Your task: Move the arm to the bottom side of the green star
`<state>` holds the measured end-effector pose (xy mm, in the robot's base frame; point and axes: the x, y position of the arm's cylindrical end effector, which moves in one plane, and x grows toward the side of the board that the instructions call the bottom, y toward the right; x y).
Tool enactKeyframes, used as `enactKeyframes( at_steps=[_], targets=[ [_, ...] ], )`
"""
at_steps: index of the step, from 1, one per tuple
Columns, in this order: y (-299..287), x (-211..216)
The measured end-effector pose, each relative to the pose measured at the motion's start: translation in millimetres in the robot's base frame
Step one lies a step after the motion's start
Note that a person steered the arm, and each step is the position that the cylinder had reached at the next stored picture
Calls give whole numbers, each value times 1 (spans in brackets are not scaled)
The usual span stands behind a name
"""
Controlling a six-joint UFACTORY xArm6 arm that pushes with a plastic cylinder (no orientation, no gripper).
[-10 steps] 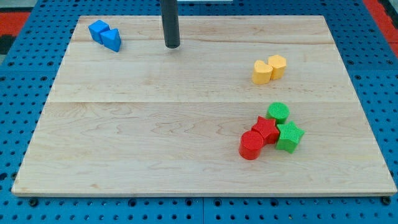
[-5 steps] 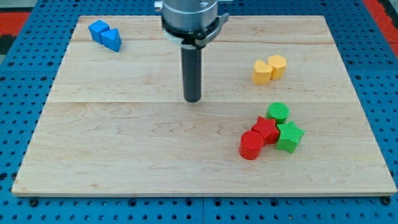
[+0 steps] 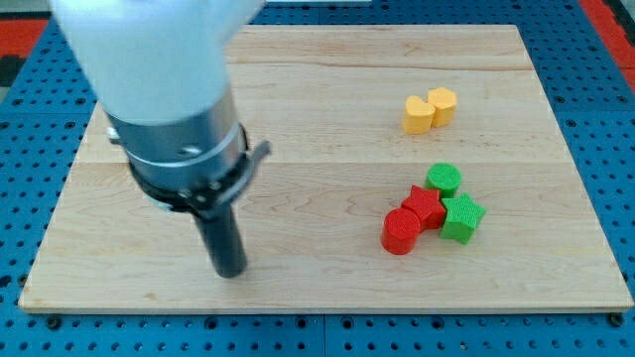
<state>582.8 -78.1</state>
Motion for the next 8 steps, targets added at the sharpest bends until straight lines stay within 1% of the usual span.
enactKeyframes(
  at_steps=[2, 4, 5, 6, 7, 8],
  targets=[
    [58, 0],
    [77, -19],
    [86, -18],
    [109, -5],
    [144, 23],
    [213, 25]
  ],
)
